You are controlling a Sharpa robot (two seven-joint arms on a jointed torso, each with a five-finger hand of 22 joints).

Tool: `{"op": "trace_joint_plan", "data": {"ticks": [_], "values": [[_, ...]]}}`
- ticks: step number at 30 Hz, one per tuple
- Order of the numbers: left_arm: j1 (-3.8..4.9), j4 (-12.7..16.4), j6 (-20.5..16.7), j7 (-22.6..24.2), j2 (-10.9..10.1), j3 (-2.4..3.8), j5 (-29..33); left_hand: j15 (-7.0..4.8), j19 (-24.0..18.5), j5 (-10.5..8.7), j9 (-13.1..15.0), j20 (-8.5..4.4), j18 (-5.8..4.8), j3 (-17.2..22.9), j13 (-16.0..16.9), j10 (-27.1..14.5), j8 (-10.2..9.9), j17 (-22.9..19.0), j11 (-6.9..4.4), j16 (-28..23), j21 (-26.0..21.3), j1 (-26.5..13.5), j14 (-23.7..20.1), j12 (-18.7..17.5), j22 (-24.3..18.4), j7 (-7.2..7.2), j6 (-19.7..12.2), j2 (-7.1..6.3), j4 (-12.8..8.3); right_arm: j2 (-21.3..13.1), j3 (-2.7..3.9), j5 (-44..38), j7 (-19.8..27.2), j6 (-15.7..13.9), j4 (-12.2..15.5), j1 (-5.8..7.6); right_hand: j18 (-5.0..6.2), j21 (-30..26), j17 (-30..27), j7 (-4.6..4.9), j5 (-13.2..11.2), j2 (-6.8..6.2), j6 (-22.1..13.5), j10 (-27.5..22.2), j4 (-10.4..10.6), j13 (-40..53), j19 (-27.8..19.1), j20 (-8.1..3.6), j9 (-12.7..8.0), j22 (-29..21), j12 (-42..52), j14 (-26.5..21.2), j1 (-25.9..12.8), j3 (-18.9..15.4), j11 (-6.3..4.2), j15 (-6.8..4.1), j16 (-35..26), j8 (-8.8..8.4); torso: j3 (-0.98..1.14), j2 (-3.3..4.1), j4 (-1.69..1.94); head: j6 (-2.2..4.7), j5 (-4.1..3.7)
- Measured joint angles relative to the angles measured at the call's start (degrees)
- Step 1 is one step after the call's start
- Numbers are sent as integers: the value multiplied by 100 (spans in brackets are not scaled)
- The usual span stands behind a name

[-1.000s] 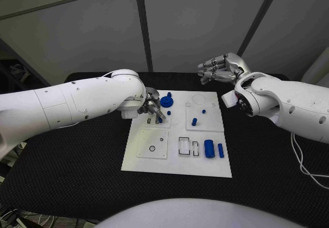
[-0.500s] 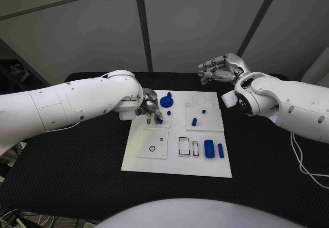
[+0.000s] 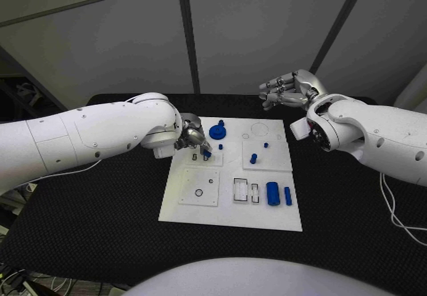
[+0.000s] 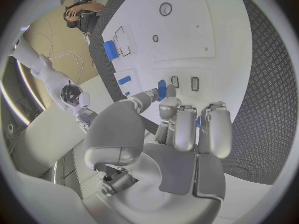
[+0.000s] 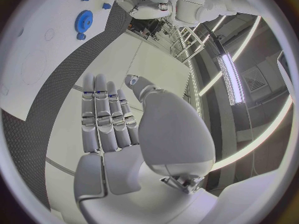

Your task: Assemble the parts on the task board

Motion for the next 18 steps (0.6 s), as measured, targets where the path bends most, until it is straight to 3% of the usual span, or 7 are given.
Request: {"op": "trace_joint_plan", "data": {"ticks": [6, 18], "values": [[-30, 162, -447, 12, -148, -4, 30, -18, 77, 464, 128, -37, -1, 59, -10, 33, 73, 0, -14, 0, 72, -113, 15, 0, 0, -31, 31, -113, 6, -28, 0, 0, -10, 4, -4, 0, 0, 0, 5, 0, 0, 15, 0, 1, 0, 0, -20, 20, 0, 5, 0, -21, -15, 0, -1, 21, 0, 0, 22, -7, 17, -23, 3], [-207, 402, -1390, 34, -278, -15, -198, -48, 141, 901, 268, -61, -1, 103, -111, 83, 139, 0, -58, 0, 134, -204, 2, -49, 0, -84, 84, -204, 23, -72, -1, 0, -19, 4, -5, 0, 0, 0, 9, 0, 0, 23, 0, -19, 0, 0, -20, 20, 0, 4, 0, -21, -22, 0, -22, 21, 0, 0, 67, -25, 73, -100, -2]]}}
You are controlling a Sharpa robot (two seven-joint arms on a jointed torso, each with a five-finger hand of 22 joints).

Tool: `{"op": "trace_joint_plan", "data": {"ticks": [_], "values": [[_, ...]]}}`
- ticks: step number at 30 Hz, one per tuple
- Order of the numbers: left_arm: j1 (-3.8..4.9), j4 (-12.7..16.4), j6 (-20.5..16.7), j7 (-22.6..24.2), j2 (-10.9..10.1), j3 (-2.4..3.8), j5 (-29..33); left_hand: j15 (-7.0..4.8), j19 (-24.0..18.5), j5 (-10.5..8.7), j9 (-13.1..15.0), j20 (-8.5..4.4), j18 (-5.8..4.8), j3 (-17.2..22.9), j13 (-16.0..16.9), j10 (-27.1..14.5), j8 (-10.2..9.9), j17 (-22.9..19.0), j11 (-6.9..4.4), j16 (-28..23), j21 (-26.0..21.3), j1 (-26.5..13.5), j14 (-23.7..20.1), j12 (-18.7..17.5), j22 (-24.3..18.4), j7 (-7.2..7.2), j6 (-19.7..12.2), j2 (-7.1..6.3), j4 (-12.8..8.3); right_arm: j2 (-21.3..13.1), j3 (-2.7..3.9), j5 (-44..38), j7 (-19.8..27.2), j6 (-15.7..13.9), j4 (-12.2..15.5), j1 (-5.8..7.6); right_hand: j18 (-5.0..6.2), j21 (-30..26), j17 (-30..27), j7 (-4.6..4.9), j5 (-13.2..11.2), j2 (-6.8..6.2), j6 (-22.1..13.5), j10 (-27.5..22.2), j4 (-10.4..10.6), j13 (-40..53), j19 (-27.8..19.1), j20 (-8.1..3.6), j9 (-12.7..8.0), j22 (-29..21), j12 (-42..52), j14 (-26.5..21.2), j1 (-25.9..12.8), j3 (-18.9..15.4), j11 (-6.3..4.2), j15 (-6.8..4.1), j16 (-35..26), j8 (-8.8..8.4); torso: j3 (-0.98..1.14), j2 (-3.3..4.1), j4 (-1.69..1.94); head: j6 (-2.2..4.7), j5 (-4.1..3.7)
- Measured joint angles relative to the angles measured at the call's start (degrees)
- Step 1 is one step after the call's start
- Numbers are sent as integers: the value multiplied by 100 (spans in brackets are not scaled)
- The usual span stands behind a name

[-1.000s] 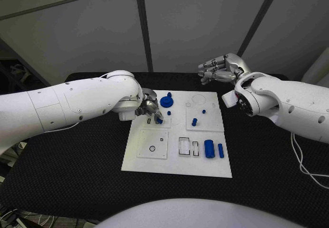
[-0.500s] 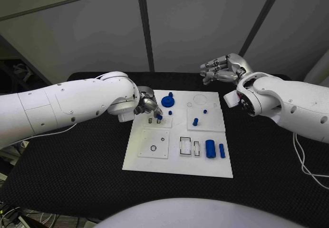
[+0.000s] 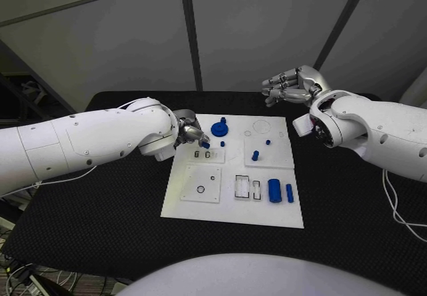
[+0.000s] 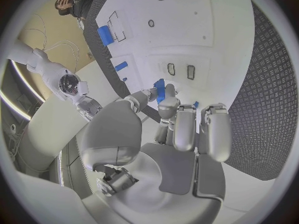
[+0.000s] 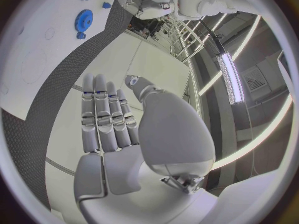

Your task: Assemble the parts on the task board

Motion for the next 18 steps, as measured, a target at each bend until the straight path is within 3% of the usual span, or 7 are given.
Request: {"op": "trace_joint_plan", "data": {"ticks": [4, 9, 18], "values": [[-77, 50, -244, 4, 0, -4, -119, -21, 17, 133, 44, -18, 0, 17, -27, 29, 43, 0, -15, 0, 0, -50, 20, -19, 0, -28, 28, -50, 15, -6, 0, 0, -1, 0, 8, 0, 0, 0, 0, 0, 0, 0, 0, 0, 0, 0, 0, 0, 0, 4, 0, 0, 0, 0, 0, 0, 0, 0, 5, -4, 7, -14, -3], [-156, 82, -425, 5, 21, -12, -255, -40, 17, 164, 54, -17, 1, 27, -30, 39, 45, 0, -24, 0, 0, -62, 1, -23, 0, -28, 29, -68, 9, -20, 0, 0, -3, 0, 22, 0, 0, 0, -1, 0, 0, 0, 0, 0, 0, 0, 0, 0, 0, 5, 0, 0, 0, 0, 0, 0, 0, 0, 7, -5, 7, -25, 3], [-213, 87, -492, 3, 47, -22, -441, -40, 17, 214, 71, -17, 0, 38, -30, 41, 82, 0, -24, 0, 0, -52, 0, -23, 0, -28, 28, -115, 6, -31, -1, -1, -6, 2, 38, 0, 0, 0, -2, 2, 0, 0, -39, 0, 0, 0, 0, 0, 0, 5, 0, 0, 0, 0, 0, 0, 0, 0, 4, -4, 4, -45, -4]]}}
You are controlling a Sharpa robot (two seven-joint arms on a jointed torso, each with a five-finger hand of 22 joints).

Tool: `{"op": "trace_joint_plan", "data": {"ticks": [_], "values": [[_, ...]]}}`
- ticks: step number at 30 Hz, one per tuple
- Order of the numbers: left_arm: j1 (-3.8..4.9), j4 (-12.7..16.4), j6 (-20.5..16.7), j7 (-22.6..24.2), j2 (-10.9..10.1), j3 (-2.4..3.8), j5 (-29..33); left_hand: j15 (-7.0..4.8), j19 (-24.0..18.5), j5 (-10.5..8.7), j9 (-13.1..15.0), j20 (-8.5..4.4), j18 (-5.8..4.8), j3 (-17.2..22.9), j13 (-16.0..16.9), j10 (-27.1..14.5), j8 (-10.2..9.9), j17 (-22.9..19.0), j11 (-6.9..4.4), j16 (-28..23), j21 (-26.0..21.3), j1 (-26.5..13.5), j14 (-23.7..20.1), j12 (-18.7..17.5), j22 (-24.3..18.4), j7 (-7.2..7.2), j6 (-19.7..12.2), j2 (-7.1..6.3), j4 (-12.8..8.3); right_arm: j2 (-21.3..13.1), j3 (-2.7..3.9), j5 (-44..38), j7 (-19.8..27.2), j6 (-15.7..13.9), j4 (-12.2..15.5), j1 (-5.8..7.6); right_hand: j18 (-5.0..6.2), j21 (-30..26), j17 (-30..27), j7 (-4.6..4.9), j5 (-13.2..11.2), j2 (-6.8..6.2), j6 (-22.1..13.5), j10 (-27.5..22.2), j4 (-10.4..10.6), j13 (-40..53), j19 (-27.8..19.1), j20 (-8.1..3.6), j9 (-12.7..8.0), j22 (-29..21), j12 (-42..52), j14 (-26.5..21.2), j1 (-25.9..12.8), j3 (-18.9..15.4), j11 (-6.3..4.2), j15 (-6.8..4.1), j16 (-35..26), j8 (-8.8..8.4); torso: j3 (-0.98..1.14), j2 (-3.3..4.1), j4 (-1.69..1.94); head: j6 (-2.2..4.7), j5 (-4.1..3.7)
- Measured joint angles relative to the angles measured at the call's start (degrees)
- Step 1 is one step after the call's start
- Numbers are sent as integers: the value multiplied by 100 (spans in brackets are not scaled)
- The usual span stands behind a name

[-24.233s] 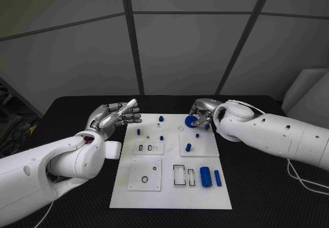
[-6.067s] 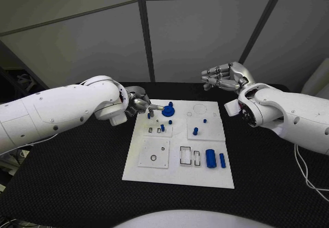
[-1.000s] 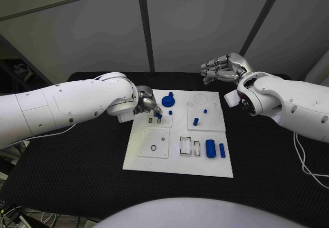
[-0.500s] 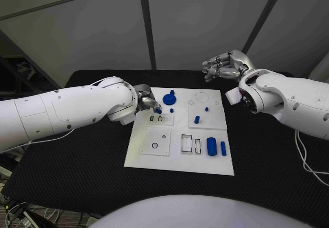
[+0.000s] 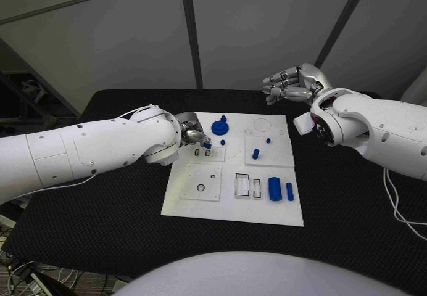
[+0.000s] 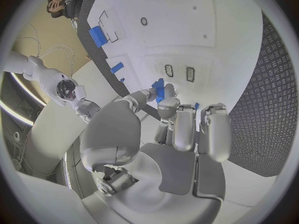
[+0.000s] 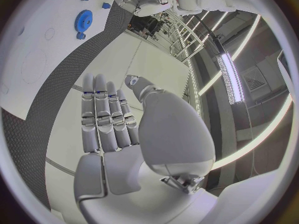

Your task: Assemble the parts on the task board

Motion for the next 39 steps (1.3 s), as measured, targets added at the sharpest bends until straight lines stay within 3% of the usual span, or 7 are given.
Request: {"op": "trace_joint_plan", "data": {"ticks": [39], "values": [[-20, -141, 597, -24, 122, -26, -534, 12, -1, -5, 15, 0, 0, 14, -70, 29, -5, 0, -9, 0, 0, -11, 10, -49, 0, 1, -1, -11, -15, 14, -1, -1, -6, 27, -4, -1, 0, 0, 10, 0, 52, 0, 0, -20, 0, 0, -20, 20, 0, 9, 0, -21, 0, 0, 21, -21, 0, 0, -1, 5, -2, -55, -7]]}}
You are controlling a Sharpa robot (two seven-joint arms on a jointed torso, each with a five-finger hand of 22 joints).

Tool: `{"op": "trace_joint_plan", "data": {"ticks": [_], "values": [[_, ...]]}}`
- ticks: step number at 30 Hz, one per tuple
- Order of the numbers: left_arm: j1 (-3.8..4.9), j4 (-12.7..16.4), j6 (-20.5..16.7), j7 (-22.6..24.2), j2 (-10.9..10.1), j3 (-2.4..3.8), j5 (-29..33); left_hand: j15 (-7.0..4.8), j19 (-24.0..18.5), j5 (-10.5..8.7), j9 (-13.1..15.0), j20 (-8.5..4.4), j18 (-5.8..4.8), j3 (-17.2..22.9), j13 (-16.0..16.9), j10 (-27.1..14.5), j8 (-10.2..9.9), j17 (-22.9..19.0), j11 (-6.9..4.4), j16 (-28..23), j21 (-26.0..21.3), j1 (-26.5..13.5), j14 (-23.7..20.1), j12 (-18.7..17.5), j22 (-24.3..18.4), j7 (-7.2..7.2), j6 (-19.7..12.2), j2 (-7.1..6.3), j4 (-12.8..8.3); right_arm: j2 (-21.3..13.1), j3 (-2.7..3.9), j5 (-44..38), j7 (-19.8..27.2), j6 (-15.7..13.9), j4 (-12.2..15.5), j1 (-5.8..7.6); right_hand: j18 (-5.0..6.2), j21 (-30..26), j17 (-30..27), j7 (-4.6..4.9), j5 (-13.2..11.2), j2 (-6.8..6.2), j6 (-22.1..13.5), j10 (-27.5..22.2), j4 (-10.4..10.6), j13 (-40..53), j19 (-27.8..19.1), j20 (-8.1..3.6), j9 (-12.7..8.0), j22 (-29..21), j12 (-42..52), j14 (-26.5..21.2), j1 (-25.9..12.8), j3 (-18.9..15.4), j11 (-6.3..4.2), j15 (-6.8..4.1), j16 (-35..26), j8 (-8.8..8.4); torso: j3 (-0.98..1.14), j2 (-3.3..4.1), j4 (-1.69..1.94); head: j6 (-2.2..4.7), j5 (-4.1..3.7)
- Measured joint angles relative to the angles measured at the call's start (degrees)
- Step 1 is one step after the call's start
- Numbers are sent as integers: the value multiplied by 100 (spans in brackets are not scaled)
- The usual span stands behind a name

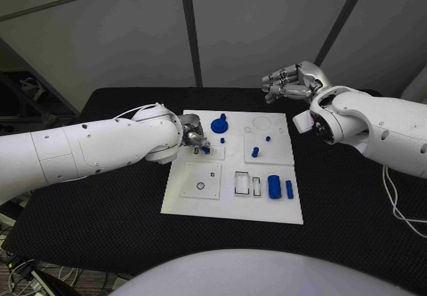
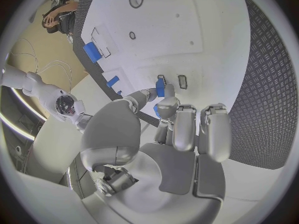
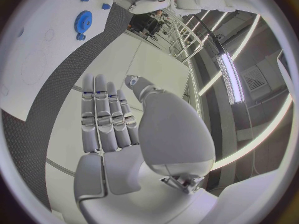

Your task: Assemble the parts on the task board

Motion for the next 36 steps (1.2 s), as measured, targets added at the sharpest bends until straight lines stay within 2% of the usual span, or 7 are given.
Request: {"op": "trace_joint_plan", "data": {"ticks": [31, 36], "values": [[16, 17, 253, -2, 13, -12, -58, -19, 21, 5, 119, -21, 0, -103, -105, 3, 72, 0, 1, -23, 0, 0, -21, -61, 0, -20, -23, -2, -104, 12, 0, 0, -4, 39, -9, 0, 0, 0, 3, 0, 22, 0, 0, 1, 0, 0, 0, 0, 0, 4, 0, 1, 0, 0, 0, 0, 0, 0, -1, -2, 0, -46, -16], [18, 15, 258, -2, 17, -13, -61, -32, 21, 5, 141, -21, 0, -199, -161, 4, 98, 0, 1, -24, 0, 14, -8, -111, 0, -66, -60, -16, -200, 10, 0, 0, -6, 44, -8, 0, 0, 0, 3, 0, 22, 0, 0, 1, 0, 0, 0, 0, 0, 4, 0, 0, 0, 0, 0, 0, 0, 0, -1, -2, 0, -46, -16]]}}
